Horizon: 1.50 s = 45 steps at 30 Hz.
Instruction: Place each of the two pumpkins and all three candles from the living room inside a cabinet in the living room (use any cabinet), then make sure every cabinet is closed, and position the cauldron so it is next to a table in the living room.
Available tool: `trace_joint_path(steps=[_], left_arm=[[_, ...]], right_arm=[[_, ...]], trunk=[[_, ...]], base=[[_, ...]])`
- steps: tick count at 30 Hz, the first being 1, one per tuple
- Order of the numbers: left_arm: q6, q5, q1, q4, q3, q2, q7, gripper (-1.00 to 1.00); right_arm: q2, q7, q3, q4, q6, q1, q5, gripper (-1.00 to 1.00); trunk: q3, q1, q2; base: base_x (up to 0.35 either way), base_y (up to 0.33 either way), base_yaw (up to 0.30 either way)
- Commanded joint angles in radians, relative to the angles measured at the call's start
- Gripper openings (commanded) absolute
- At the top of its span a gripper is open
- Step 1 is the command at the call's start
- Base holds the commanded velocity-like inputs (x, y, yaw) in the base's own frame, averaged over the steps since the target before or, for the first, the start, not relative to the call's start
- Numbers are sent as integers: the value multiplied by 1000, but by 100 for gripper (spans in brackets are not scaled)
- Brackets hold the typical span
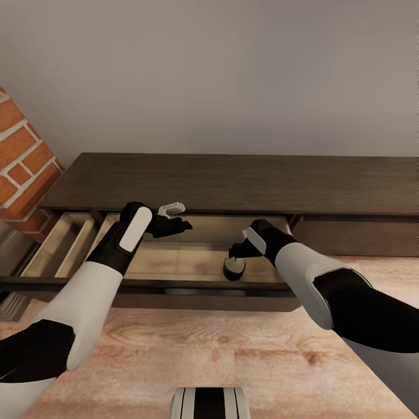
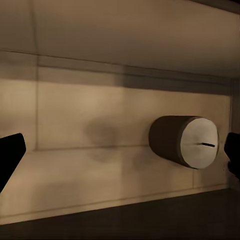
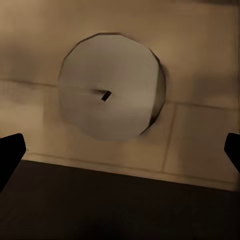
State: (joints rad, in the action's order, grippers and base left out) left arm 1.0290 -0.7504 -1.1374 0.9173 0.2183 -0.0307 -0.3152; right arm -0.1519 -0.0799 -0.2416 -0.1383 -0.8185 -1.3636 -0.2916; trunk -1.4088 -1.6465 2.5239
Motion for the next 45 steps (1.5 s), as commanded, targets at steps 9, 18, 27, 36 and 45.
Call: trace_joint_path(steps=[9,18,27,36,45], left_arm=[[2,-10,-1,-41,1,2,-7,100],[2,-10,-14,-71,1,1,-7,100],[2,-10,-15,-72,1,0,-7,100],[2,-10,-15,-72,1,0,-7,100],[2,-10,-15,-73,2,1,-7,100]], right_arm=[[0,-8,35,-1,-47,0,-11,100],[0,-7,47,-2,-54,0,-12,100],[0,-7,47,-2,-56,0,-12,100],[0,-7,47,-2,-56,0,-12,100],[0,-7,45,-3,-54,0,-12,100]], trunk=[[34,4,-2],[69,8,-4],[104,12,-6],[139,16,-8],[173,20,-10]], base=[[0,0,0],[0,0,0],[0,0,0],[0,0,0],[0,0,0]])
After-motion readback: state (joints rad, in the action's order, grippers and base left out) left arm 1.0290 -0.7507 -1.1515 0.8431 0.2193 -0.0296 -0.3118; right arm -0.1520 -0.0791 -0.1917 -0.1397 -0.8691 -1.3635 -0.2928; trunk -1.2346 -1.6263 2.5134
